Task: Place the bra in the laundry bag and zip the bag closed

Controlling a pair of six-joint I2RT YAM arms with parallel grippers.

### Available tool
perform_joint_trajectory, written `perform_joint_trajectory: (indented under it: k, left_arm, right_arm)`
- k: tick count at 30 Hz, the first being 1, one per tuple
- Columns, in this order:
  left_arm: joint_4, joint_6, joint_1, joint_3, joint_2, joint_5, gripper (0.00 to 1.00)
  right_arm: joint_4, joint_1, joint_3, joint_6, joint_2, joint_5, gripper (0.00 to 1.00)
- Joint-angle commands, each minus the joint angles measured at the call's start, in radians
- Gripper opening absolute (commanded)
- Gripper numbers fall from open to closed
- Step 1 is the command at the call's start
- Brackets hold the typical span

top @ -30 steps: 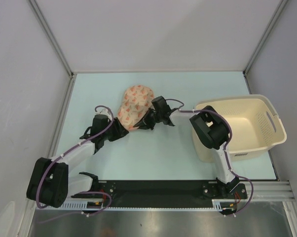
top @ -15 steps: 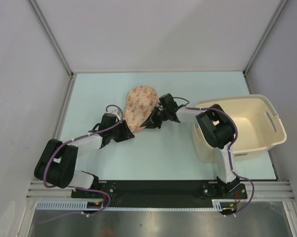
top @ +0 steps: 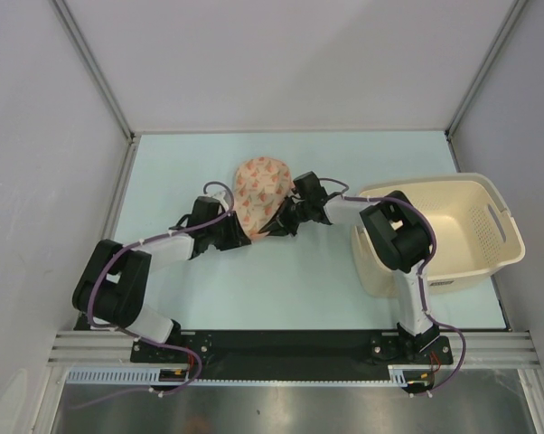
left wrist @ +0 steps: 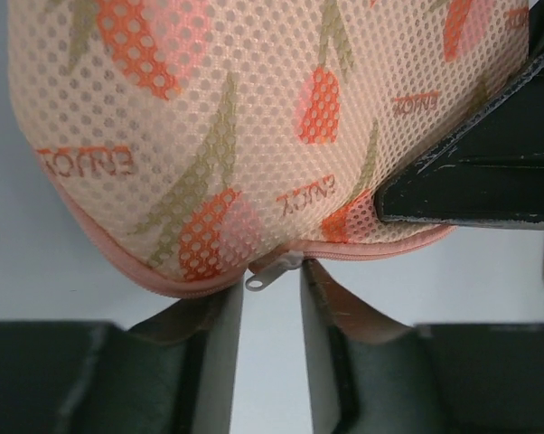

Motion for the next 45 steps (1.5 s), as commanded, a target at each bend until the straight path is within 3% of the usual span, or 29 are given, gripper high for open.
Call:
perform_joint_trajectory:
  k: [1,2,6,14,20,28,29,32,33,36,40,42,45]
  left_arm:
    - [-0.002,0.044,-0.006,0.072,0.02,-0.01,0.28]
    - [-0.01,0.047,-0.006,0.078,0.025,-0.024,0.19]
    - [-0.063,0.061,-0.006,0.091,0.02,-0.069,0.0]
    - [-0.354,0.006,0.011,0.108,0.014,-0.315,0.0]
    - [-0.35,-0.034,0.017,0.003,-0.122,-0.278,0.0]
    - [-0.32,-0.065,-0.049,-0.055,-0.282,-0.139,0.0]
    - [-0.3,-0.075,-0.078,-0.051,-0.288,-0.116,0.0]
    - [-0.203,-0.164,-0.11,-0.046,-0.287,-0.024,0.0]
    - [-0.176,-0.189,-0.113,-0.041,-0.278,-0.005,0.0]
    - [-0.137,-0.252,-0.122,0.006,-0.238,0.013,0.0]
    - [-0.146,-0.261,-0.124,0.092,-0.161,0.018,0.0]
    - [-0.146,-0.254,-0.129,0.115,-0.123,0.033,0.0]
    - [-0.14,-0.252,-0.138,0.131,-0.113,0.039,0.0]
  right_arm:
    - [-0.005,0.004,-0.012,-0.025,-0.07,-0.049,0.05]
    - [-0.011,0.005,-0.012,-0.029,-0.072,-0.047,0.05]
    - [-0.034,0.001,-0.018,-0.066,-0.075,-0.049,0.04]
    - [-0.243,-0.044,0.03,-0.299,-0.072,0.02,0.01]
    - [-0.453,-0.061,0.168,-0.54,-0.038,0.121,0.01]
    - [-0.55,-0.061,0.325,-0.66,0.034,0.149,0.03]
    - [-0.551,-0.058,0.346,-0.663,0.045,0.148,0.06]
    - [-0.596,-0.052,0.439,-0.657,0.089,0.148,0.27]
    - [-0.619,-0.049,0.464,-0.655,0.1,0.149,0.42]
    - [-0.663,-0.046,0.478,-0.622,0.074,0.168,0.62]
    - [-0.543,-0.046,0.29,-0.493,-0.076,0.12,0.77]
    - [-0.388,-0.043,0.162,-0.392,-0.11,0.073,0.81]
    - [-0.317,-0.019,0.139,-0.35,-0.098,0.045,0.8]
